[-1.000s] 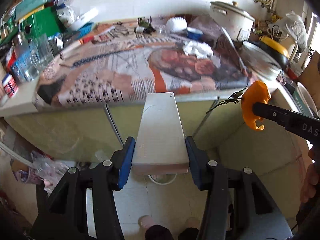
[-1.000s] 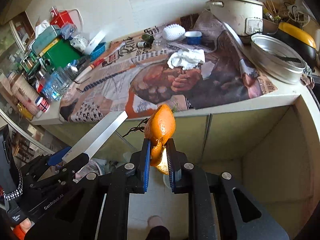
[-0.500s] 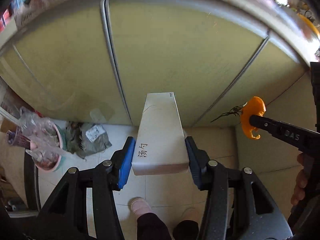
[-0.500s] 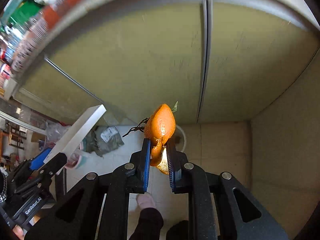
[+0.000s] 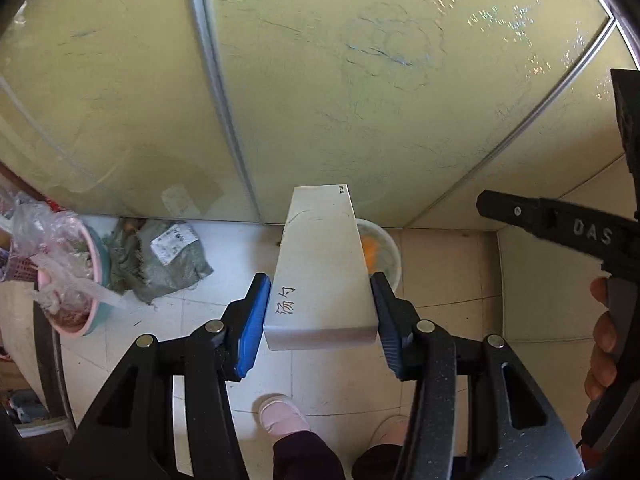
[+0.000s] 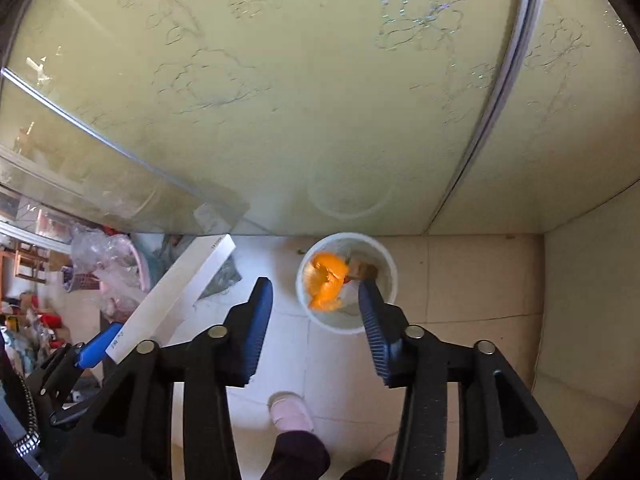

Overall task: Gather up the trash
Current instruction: 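Open the left tool to drop the white card into the bucket, then raise both open tools back up to the counter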

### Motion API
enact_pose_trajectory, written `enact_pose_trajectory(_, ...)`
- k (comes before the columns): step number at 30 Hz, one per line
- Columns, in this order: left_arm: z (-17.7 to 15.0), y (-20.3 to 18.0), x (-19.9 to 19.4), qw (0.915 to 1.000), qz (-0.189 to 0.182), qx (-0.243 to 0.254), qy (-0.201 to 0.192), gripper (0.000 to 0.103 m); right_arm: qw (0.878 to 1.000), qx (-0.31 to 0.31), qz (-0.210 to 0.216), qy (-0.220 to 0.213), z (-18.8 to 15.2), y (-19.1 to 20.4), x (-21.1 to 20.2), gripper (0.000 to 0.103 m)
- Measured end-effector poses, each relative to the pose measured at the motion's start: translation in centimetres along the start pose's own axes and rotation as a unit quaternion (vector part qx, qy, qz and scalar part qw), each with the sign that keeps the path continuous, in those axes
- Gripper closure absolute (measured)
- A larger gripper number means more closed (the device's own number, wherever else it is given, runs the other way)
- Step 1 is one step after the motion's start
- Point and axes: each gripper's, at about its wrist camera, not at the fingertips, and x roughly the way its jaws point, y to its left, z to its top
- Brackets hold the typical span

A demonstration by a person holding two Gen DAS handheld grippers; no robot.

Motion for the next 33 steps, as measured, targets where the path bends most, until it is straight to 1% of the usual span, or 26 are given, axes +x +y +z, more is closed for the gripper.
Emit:
enact_pose_trajectory(5,1.3,-2.4,2.0,0.9993,-0.026,0.023,0.013,0.053,1.000,0.005,-0.015,0.008,0.4,-2.1,-0.3,0.060)
enact_pose_trajectory(7,1.8,-3.3,2.8,0.9988,-0.028,0.035,0.020,0.045,1.000,0.007,-0.020,0.006,0.4,-2.7,-0.7,0.060)
enact_pose_trajectory(8,2.0,-3.7,3.2,0.9988,-0.019,0.039,0.023,0.036,1.000,0.009,-0.020,0.006,0.6,-3.1,-0.7,0.060)
enact_pose_trajectory(9,2.1,-4.0,3.5,0.9989,-0.009,0.040,0.023,0.034,1.000,0.011,-0.020,0.005,0.7,-3.4,-0.9,0.060)
enact_pose_trajectory(12,2.5,-4.5,3.4,0.9988,-0.015,0.037,0.028,0.034,1.000,0.018,-0.020,0.000,0.9,-4.0,-1.6,0.060)
enact_pose_trajectory(16,3.0,-4.9,1.5,0.9990,-0.022,0.029,0.027,0.034,1.000,0.023,-0.018,-0.009,1.1,-4.0,-3.0,0.060)
enact_pose_trajectory(20,3.9,-5.6,-1.8,0.9992,-0.015,0.033,0.018,0.034,0.999,0.022,-0.014,-0.019,1.5,-3.6,-5.9,0.060)
enact_pose_trajectory(24,5.1,-5.8,-6.7,0.9993,-0.010,0.035,0.001,0.034,0.999,0.018,-0.015,-0.031,2.1,-2.5,-10.1,0.060)
enact_pose_trajectory(29,7.4,-5.2,-14.6,0.9987,-0.012,0.034,-0.036,0.034,0.998,0.012,-0.017,-0.060,3.2,-0.1,-16.4,0.060)
enact_pose_trajectory(33,9.5,-4.8,-21.8,0.9959,-0.024,0.032,-0.081,0.034,0.995,0.006,-0.023,-0.098,4.1,2.4,-22.1,0.060)
